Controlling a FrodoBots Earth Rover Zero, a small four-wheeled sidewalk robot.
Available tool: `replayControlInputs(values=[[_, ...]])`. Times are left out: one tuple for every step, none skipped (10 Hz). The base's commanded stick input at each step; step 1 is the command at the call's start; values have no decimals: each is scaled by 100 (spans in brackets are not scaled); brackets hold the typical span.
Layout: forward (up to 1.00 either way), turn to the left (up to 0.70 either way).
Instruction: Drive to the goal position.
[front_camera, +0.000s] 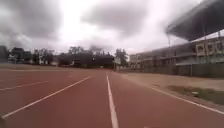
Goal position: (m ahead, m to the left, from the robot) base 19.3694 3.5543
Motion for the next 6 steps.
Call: replayControlInputs(values=[[70,0],[70,0],[70,0],[70,0],[70,0],[70,0]])
